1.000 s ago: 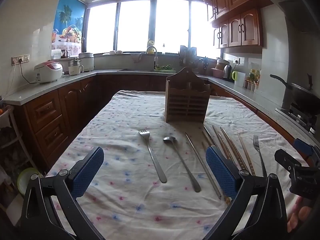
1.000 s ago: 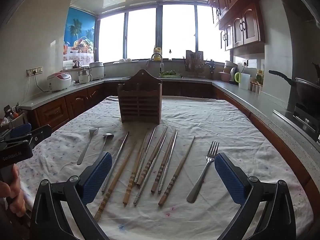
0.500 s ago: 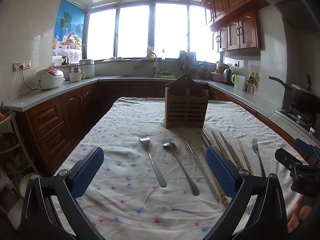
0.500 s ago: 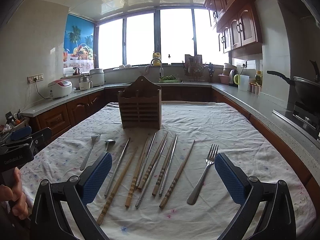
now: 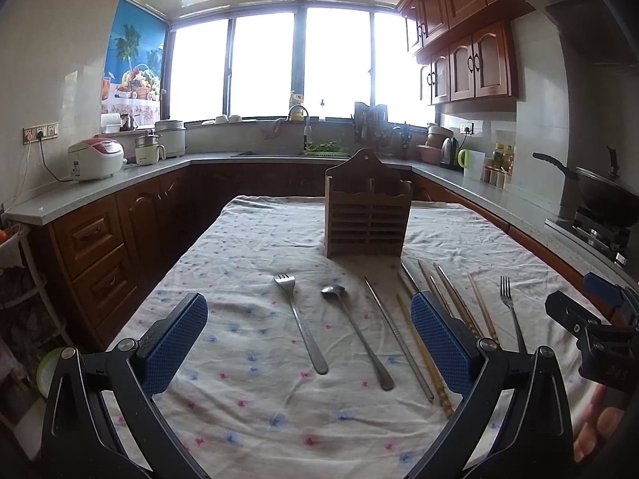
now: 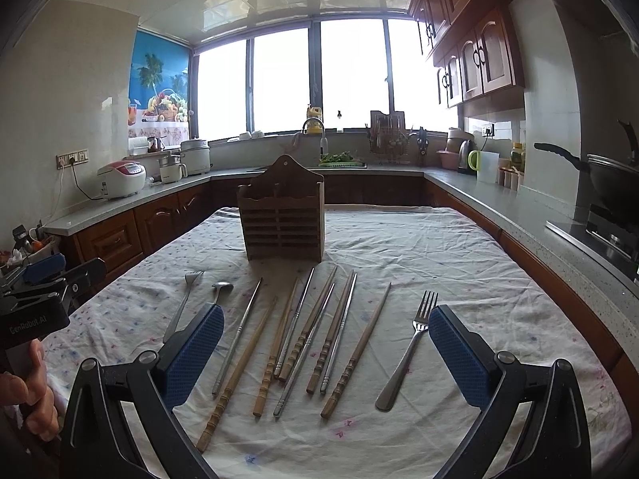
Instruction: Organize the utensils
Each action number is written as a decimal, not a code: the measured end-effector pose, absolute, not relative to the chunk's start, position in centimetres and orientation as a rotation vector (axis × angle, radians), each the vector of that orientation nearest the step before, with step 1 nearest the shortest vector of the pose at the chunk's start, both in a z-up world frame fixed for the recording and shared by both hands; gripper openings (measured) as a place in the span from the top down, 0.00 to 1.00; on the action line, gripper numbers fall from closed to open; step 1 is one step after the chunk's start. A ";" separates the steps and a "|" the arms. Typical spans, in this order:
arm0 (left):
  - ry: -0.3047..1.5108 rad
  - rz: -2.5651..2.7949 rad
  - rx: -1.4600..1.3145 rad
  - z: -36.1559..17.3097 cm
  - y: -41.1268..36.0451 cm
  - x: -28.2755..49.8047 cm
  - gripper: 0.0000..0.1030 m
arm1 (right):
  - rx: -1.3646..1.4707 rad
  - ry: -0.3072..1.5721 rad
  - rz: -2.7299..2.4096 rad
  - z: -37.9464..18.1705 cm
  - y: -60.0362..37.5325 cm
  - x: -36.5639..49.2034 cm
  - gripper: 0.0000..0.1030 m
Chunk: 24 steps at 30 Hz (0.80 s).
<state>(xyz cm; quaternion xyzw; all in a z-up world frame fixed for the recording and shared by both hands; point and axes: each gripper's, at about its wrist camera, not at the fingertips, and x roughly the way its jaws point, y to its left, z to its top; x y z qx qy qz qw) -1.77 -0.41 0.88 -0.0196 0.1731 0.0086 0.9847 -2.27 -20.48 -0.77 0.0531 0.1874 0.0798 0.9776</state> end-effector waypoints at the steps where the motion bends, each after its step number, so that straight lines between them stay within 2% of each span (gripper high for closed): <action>1: 0.348 0.017 -0.040 0.9 -0.4 -1.8 0.00 | 0.107 0.378 0.160 -0.8 -20.5 -2.2 0.00; 24: 0.352 0.010 -0.042 1.2 -0.4 -1.7 0.00 | 0.110 0.367 0.170 -0.5 -20.4 -2.4 0.00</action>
